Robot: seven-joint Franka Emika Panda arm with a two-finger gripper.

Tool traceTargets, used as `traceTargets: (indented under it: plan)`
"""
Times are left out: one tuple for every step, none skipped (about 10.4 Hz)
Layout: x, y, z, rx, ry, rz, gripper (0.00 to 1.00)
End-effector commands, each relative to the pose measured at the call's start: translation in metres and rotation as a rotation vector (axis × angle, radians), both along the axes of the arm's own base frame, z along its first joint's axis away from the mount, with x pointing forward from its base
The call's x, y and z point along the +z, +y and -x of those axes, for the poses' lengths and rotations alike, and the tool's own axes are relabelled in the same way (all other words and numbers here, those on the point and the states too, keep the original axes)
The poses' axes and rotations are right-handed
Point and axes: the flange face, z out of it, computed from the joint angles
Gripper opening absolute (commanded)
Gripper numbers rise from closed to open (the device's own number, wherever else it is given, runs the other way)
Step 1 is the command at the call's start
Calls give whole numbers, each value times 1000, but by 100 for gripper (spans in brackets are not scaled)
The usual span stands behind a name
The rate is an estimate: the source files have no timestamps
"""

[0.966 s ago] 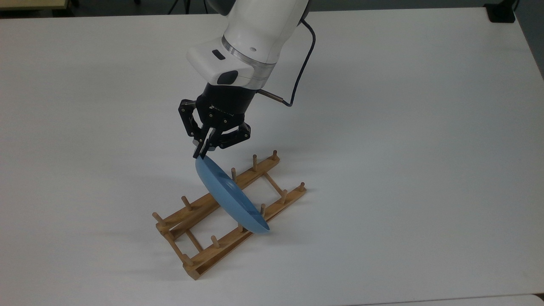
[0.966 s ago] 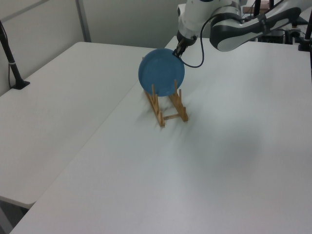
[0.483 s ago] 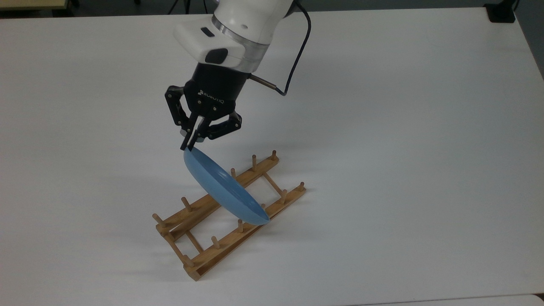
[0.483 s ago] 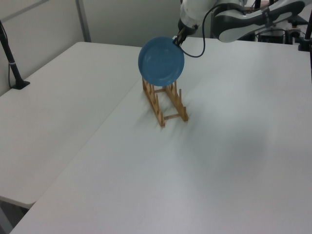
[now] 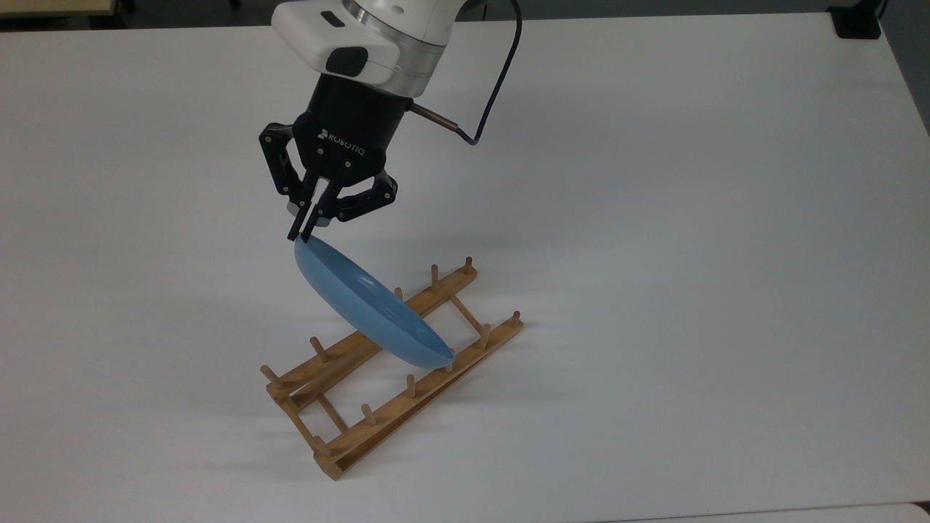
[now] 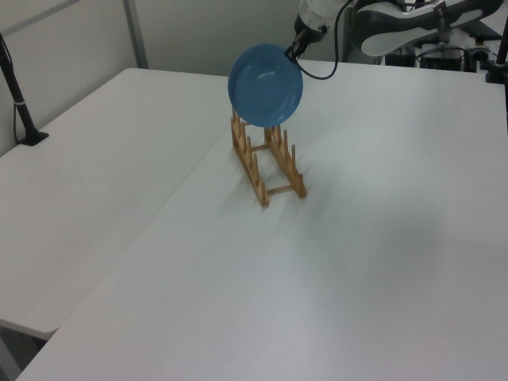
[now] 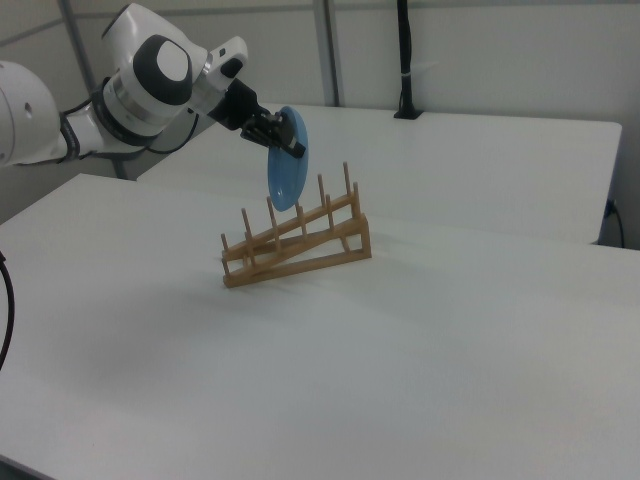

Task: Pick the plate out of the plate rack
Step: 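Lift the blue plate up out of the rack slots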

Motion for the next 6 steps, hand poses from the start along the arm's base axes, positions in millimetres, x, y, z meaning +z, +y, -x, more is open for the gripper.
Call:
traceTargets:
  plan:
    - [7, 0, 7, -31, -21, -118, 0]
    - [14, 4, 8, -40, -28, -175, 0]
    - [18, 10, 9, -44, -27, -222, 0]
    - [18, 12, 12, -64, -3, -268, 0]
    - [14, 11, 17, -81, 54, -307, 0]
    - [8, 13, 21, -66, 130, -336, 0]
